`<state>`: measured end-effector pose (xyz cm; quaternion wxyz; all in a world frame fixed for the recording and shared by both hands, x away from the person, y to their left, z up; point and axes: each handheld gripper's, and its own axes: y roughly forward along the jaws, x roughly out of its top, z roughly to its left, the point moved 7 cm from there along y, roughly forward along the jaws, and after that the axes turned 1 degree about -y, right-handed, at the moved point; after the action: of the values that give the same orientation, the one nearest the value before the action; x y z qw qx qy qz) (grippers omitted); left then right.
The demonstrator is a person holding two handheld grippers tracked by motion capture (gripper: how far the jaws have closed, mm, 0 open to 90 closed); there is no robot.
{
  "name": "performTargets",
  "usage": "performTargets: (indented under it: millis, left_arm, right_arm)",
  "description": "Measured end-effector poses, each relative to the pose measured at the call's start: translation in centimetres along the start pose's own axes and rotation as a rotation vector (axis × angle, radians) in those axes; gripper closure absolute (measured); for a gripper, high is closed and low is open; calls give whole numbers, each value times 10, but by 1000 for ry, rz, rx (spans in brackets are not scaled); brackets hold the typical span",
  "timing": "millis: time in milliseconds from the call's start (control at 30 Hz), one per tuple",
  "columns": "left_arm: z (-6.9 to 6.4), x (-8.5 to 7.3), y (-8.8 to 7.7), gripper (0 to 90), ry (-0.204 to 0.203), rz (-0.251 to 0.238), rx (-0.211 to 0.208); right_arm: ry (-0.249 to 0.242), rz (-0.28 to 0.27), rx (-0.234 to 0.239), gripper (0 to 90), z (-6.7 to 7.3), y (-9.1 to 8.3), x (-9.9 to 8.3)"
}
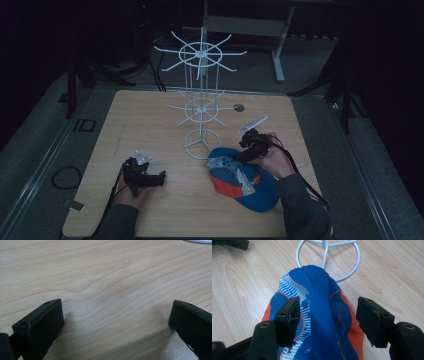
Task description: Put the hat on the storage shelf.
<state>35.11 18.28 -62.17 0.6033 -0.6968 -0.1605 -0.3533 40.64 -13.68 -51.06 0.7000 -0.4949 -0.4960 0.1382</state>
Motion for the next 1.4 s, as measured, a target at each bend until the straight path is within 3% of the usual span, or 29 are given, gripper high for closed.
performTargets:
  millis: [900, 1400]
  left_arm:
    - [0, 0, 0, 0, -2, -1, -1]
    - [0, 0, 0, 0, 1, 2, -1]
  right_arm:
    - [-20, 77, 38, 397, 5, 24, -4]
    - [9, 123, 64, 431, 0, 30, -7]
